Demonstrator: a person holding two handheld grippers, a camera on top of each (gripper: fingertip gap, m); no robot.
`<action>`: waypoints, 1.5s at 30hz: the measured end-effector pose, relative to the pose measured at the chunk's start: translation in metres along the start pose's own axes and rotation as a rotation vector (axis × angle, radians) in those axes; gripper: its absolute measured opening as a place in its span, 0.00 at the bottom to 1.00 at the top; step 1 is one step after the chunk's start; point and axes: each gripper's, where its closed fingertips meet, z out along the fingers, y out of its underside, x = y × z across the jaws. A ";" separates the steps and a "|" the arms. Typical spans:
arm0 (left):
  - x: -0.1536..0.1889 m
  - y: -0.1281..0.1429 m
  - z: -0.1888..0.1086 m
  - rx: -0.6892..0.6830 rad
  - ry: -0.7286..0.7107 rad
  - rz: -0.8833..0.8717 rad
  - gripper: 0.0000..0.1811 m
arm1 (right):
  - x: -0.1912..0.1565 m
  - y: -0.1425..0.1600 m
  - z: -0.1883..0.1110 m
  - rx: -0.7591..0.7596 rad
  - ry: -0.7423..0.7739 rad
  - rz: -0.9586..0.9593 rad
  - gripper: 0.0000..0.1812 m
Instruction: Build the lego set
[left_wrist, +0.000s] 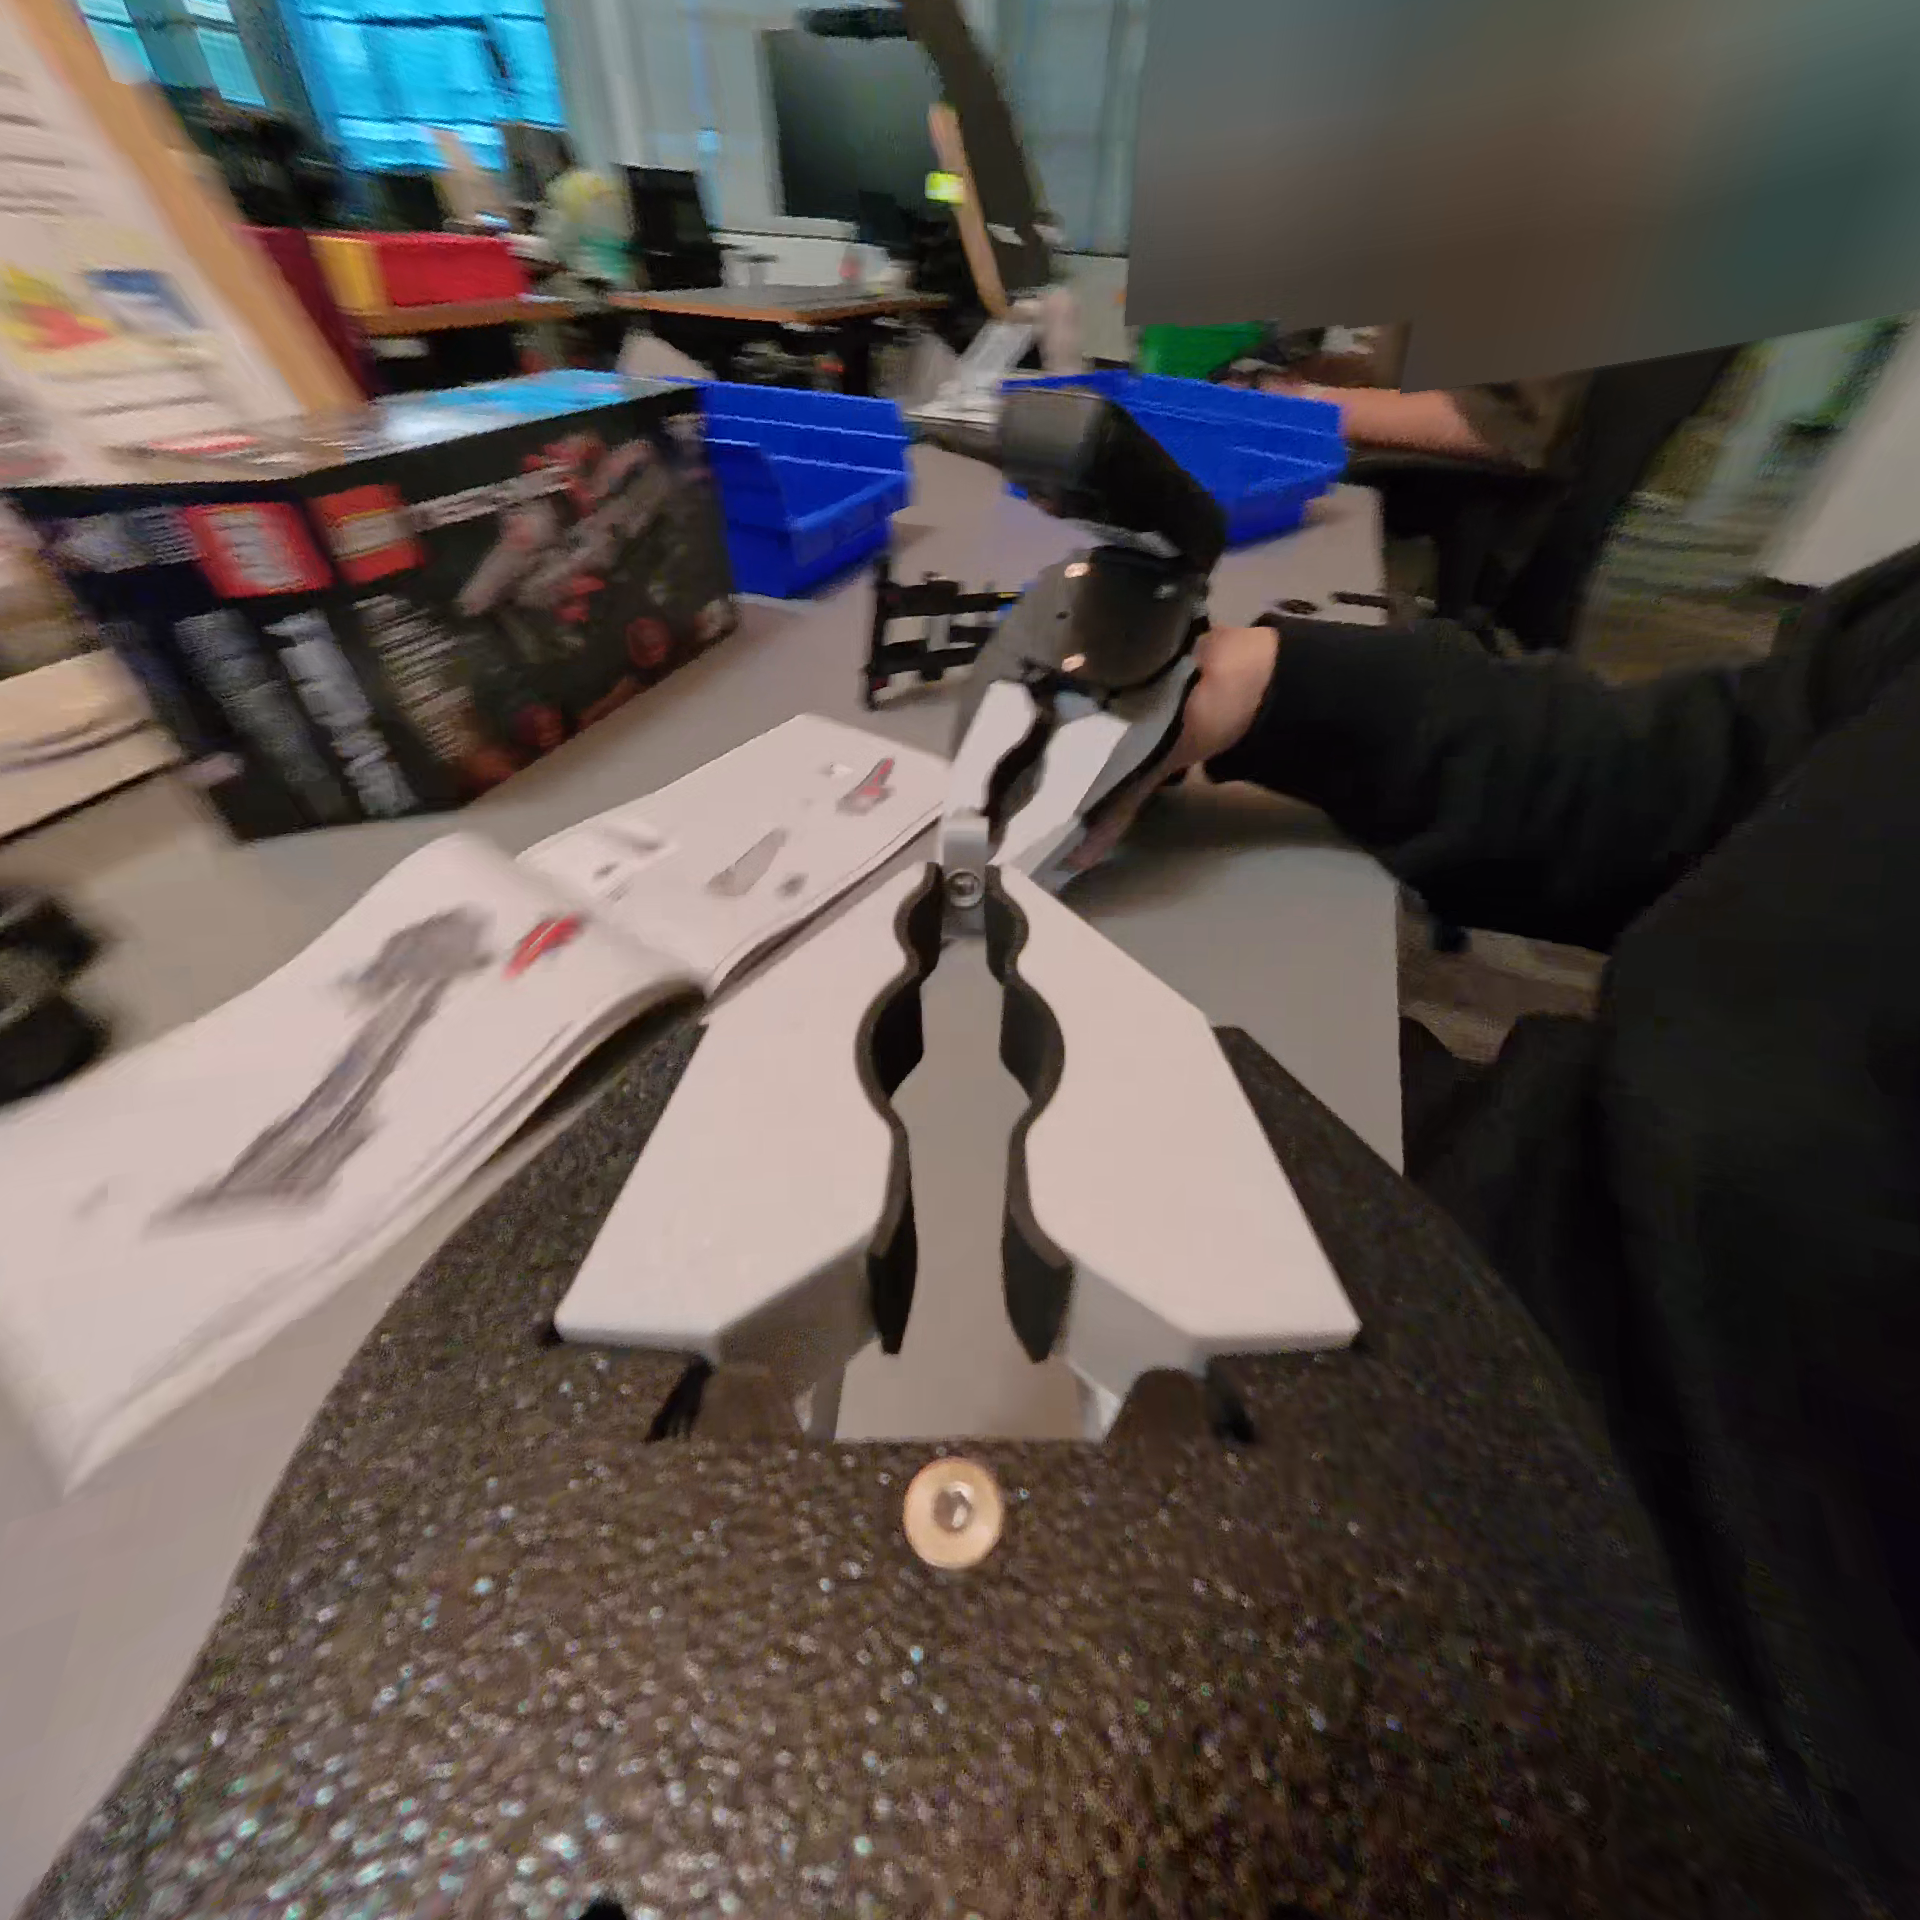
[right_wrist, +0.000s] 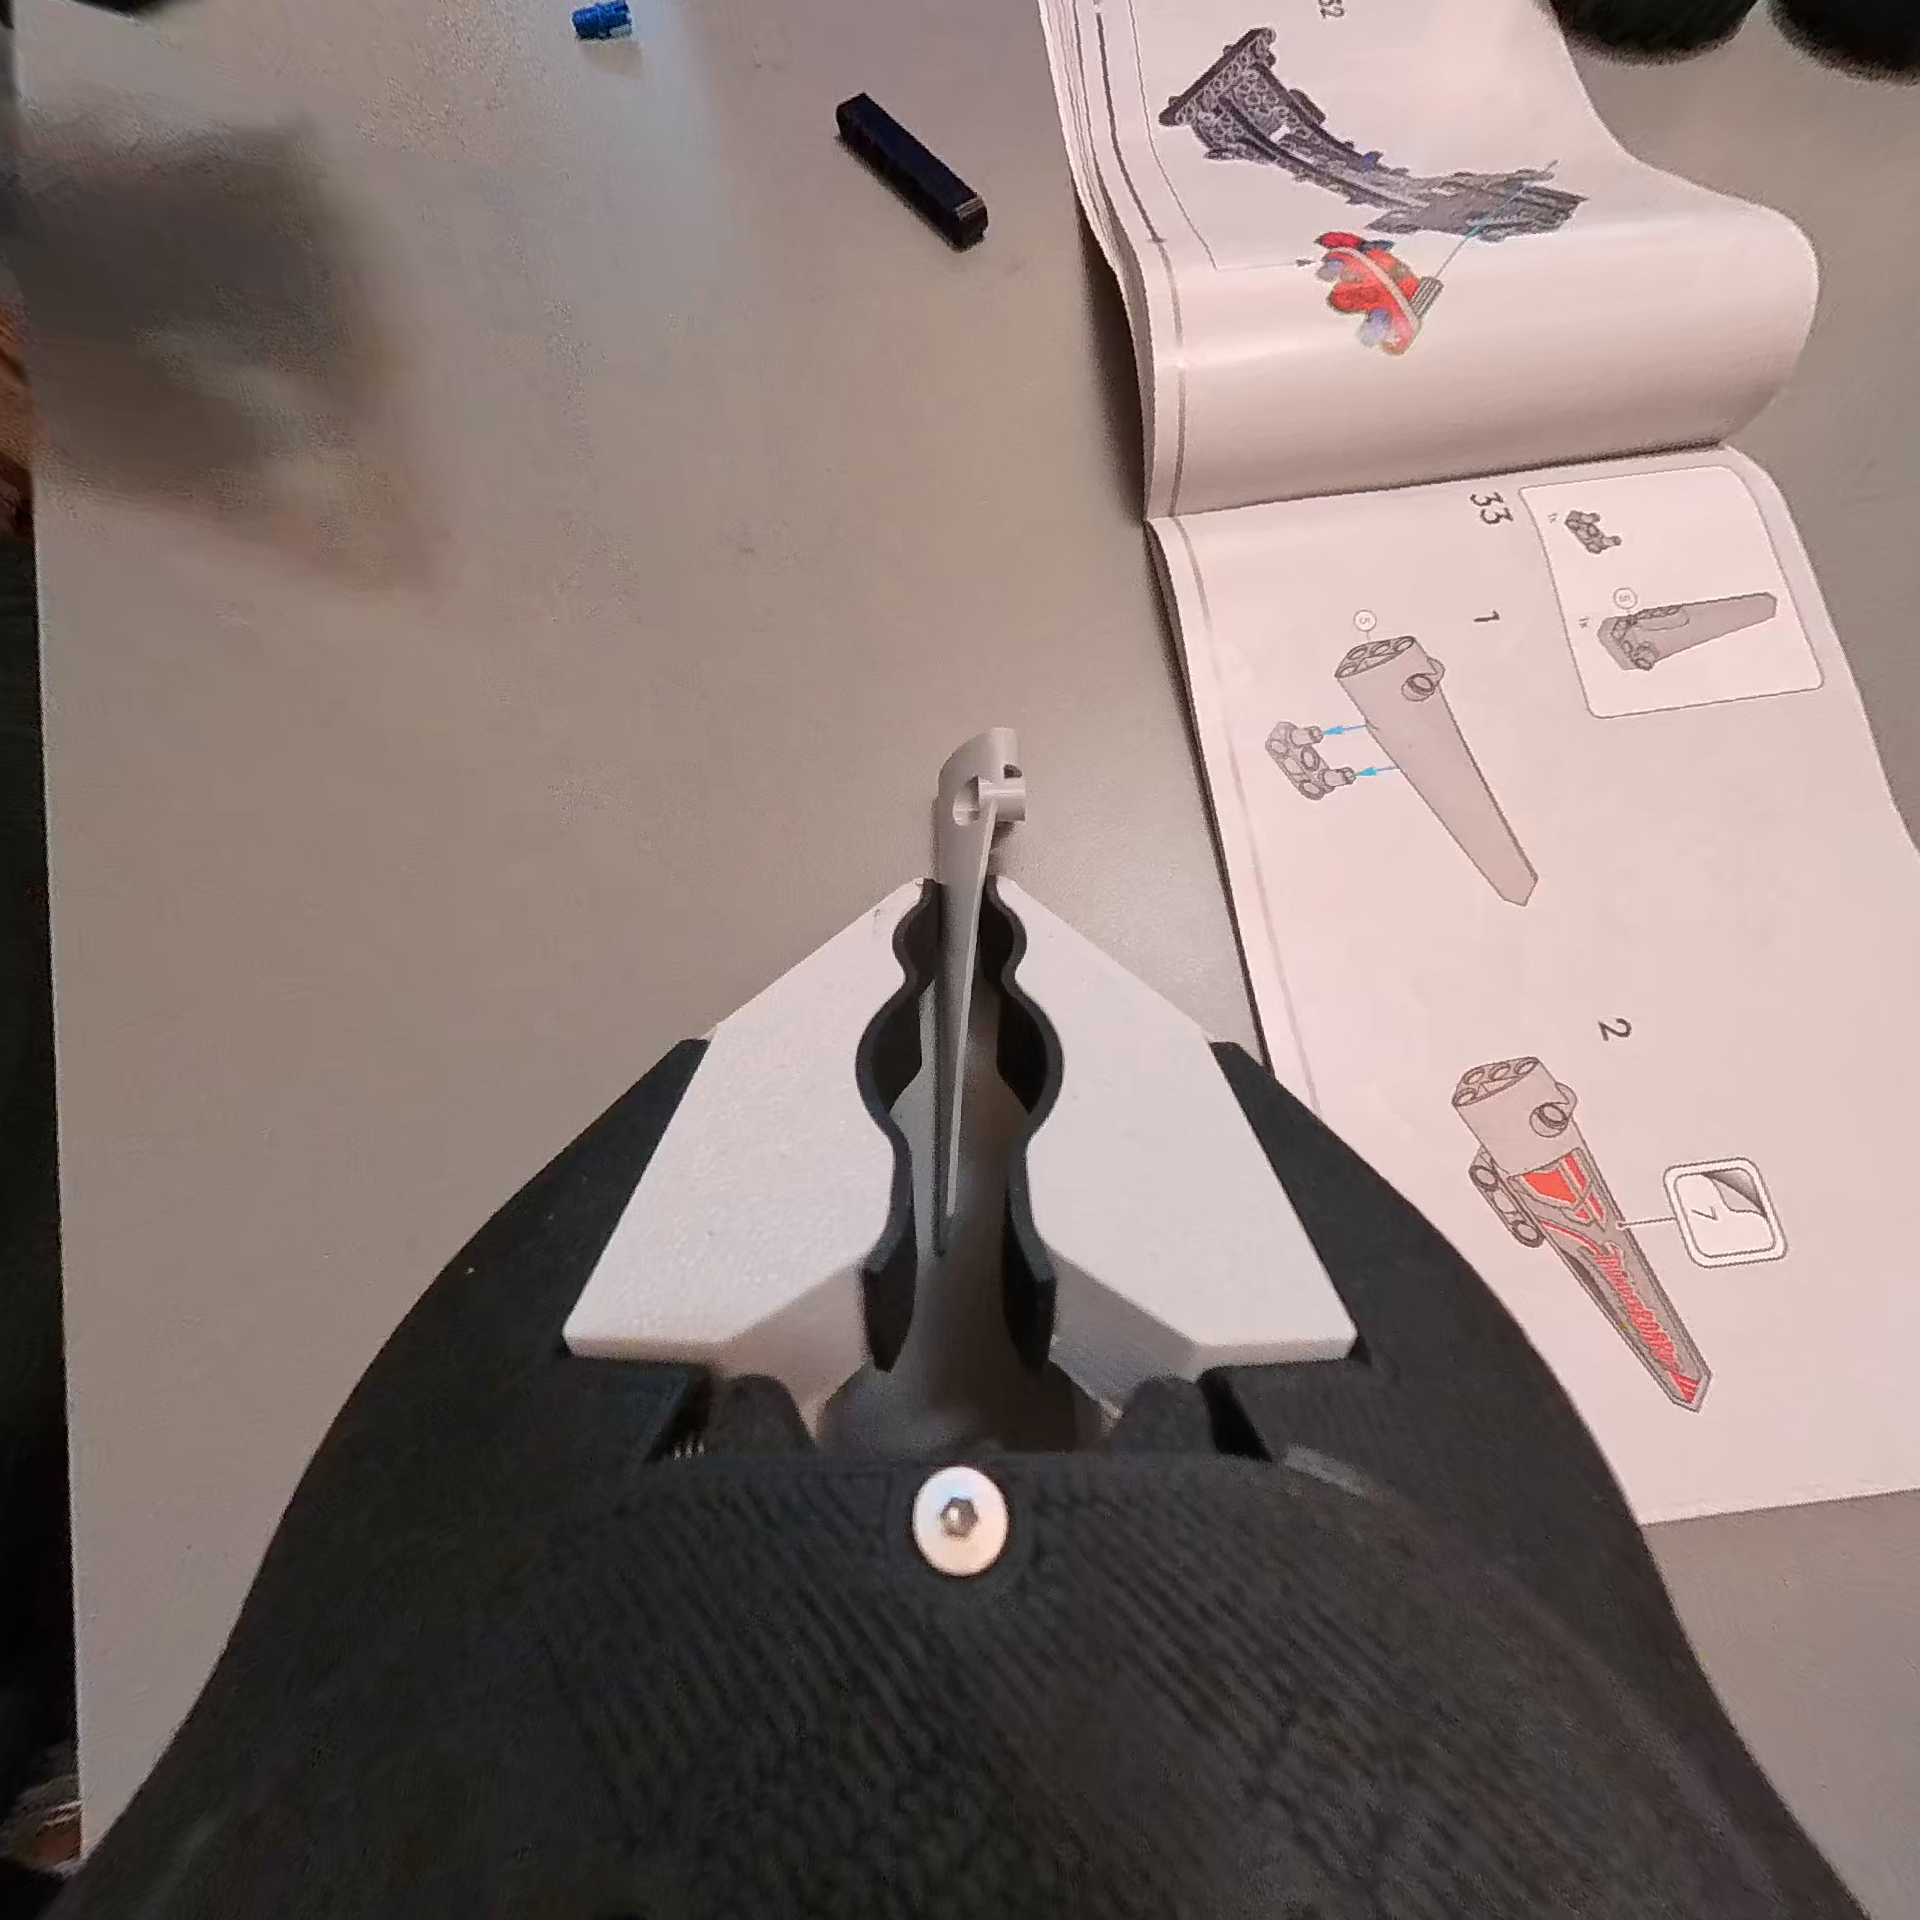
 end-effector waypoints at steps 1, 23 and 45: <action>-0.007 0.004 -0.032 0.017 -0.084 -0.037 0.03 | 0.000 0.000 0.000 0.000 0.000 0.000 0.03; -0.090 0.015 -0.187 0.435 -0.408 -0.166 0.02 | 0.000 0.000 0.001 -0.001 0.008 -0.028 0.03; -0.143 0.014 -0.228 0.462 -0.623 -0.071 0.02 | 0.000 0.000 0.001 -0.001 -0.009 -0.007 0.03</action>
